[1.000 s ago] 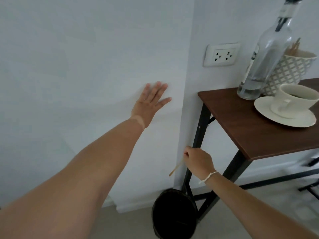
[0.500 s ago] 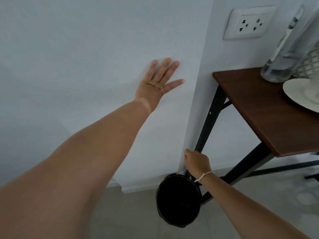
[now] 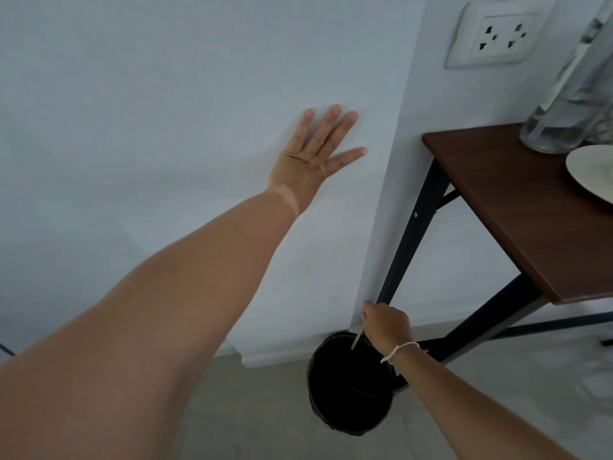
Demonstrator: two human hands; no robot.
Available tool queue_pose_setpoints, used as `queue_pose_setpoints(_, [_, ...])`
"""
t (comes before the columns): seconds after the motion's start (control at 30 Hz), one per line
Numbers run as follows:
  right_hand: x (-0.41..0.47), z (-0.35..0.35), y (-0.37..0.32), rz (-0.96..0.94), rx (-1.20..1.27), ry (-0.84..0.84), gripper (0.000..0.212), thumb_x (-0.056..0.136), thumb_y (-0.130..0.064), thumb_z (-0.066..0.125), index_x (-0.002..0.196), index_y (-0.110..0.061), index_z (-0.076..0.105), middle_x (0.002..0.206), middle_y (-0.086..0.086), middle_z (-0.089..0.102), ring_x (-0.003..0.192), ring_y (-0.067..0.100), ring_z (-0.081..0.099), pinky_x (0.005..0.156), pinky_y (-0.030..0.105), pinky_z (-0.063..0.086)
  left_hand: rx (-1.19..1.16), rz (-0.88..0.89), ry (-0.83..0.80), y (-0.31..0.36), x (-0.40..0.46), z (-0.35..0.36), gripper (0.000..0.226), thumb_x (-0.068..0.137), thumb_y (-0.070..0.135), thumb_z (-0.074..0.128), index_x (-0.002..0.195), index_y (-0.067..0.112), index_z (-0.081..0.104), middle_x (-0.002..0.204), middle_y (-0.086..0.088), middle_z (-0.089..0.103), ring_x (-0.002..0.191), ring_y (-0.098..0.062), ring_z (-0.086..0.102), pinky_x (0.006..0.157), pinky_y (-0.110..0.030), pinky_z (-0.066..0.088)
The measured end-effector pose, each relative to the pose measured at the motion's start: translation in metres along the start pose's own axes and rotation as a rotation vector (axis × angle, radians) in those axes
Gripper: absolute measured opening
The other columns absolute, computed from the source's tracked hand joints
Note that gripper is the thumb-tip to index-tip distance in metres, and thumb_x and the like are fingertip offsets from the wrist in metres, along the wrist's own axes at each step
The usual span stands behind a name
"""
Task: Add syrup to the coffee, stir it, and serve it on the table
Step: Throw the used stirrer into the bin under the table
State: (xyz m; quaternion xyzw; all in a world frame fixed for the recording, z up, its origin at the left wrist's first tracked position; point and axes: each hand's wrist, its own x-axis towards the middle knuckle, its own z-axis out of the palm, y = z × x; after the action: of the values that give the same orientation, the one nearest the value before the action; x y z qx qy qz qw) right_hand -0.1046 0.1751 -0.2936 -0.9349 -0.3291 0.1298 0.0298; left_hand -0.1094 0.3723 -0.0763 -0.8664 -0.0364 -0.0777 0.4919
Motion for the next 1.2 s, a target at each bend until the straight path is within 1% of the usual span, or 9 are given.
queue_pose_setpoints(0.1, [-0.003,0.004,0.004,0.018,0.018,0.018,0.020,0.095,-0.010,0.034,0.097,-0.010,0.054,0.062,-0.004,0.038,0.066,0.022,0.045,0.044,0.024,0.017,0.011,0.003,0.003,0.000,0.000,0.000,0.108,0.086,0.035,0.055,0.132,0.022,-0.042,0.156,-0.016,-0.023,0.144,-0.039,-0.013,0.113,-0.057,-0.001])
queue_pose_setpoints(0.27, [-0.010,-0.007,0.006,0.023,-0.015,0.046,0.022,0.096,-0.011,0.036,0.103,-0.009,0.057,0.084,0.004,0.065,0.067,0.021,0.046,0.043,0.024,0.016,0.011,-0.003,-0.005,0.000,-0.001,0.000,0.108,0.086,0.035,0.056,0.133,0.022,-0.041,0.155,-0.017,-0.025,0.144,-0.040,-0.014,0.112,-0.058,-0.003])
queue_pose_setpoints(0.3, [-0.011,-0.011,0.007,0.028,-0.012,0.051,0.022,0.096,-0.011,0.037,0.103,-0.009,0.057,0.079,0.003,0.062,0.067,0.021,0.046,0.043,0.024,0.016,0.012,-0.005,-0.007,0.000,-0.001,0.000,0.108,0.086,0.036,0.055,0.133,0.022,-0.041,0.155,-0.017,-0.026,0.143,-0.040,-0.014,0.112,-0.058,-0.003])
queue_pose_setpoints(0.37, [-0.014,-0.021,0.008,0.033,0.005,0.054,0.020,0.095,-0.011,0.038,0.102,-0.008,0.057,0.062,-0.003,0.043,0.066,0.023,0.046,0.043,0.024,0.017,0.011,-0.010,-0.012,0.001,-0.001,0.000,0.107,0.087,0.036,0.054,0.132,0.022,-0.041,0.151,-0.017,-0.033,0.143,-0.040,-0.014,0.112,-0.058,-0.002])
queue_pose_setpoints(0.43, [-0.018,-0.032,0.009,0.031,0.020,0.067,0.019,0.094,-0.011,0.039,0.101,-0.007,0.056,0.059,-0.004,0.035,0.066,0.023,0.046,0.043,0.024,0.018,0.008,-0.014,-0.019,0.000,-0.001,-0.001,0.107,0.087,0.036,0.054,0.132,0.021,-0.042,0.141,-0.019,-0.040,0.143,-0.041,-0.014,0.112,-0.058,-0.002])
queue_pose_setpoints(0.67, [-0.039,-0.084,0.010,0.005,0.101,0.173,0.030,0.098,-0.023,0.030,0.103,-0.008,0.056,0.082,0.006,0.064,0.066,0.020,0.051,0.055,0.027,0.035,-0.013,-0.016,-0.040,0.001,-0.004,-0.006,0.102,0.090,0.033,0.051,0.133,0.021,-0.040,0.142,-0.021,-0.040,0.142,-0.042,-0.017,0.111,-0.059,-0.005])
queue_pose_setpoints(0.8, [-0.057,-0.121,0.012,-0.020,0.141,0.252,0.030,0.098,-0.028,0.033,0.107,-0.012,0.057,0.093,0.007,0.068,0.072,0.020,0.057,0.061,0.026,0.039,0.026,-0.019,-0.007,0.004,-0.007,-0.010,0.086,0.095,0.024,0.039,0.138,0.017,-0.035,0.153,-0.025,-0.024,0.142,-0.046,-0.013,0.111,-0.062,-0.001])
queue_pose_setpoints(1.0, [-0.083,-0.175,0.022,-0.042,0.273,0.481,0.030,0.096,-0.034,0.042,0.109,-0.015,0.062,0.093,0.004,0.072,0.082,0.020,0.068,0.075,0.030,0.055,0.016,-0.030,0.015,0.007,-0.012,-0.020,0.067,0.099,0.017,0.026,0.148,0.018,-0.020,0.153,-0.030,-0.016,0.140,-0.051,-0.009,0.113,-0.059,0.005])
queue_pose_setpoints(1.2, [-0.106,-0.226,0.056,-0.021,0.355,0.684,0.023,0.093,-0.031,0.048,0.098,-0.016,0.064,0.084,0.004,0.072,0.074,0.022,0.066,0.067,0.035,0.055,-0.087,-0.083,-0.101,0.007,-0.016,-0.049,0.055,0.101,0.012,0.019,0.152,0.016,-0.003,0.156,-0.025,-0.014,0.143,-0.046,-0.003,0.115,-0.053,0.011])
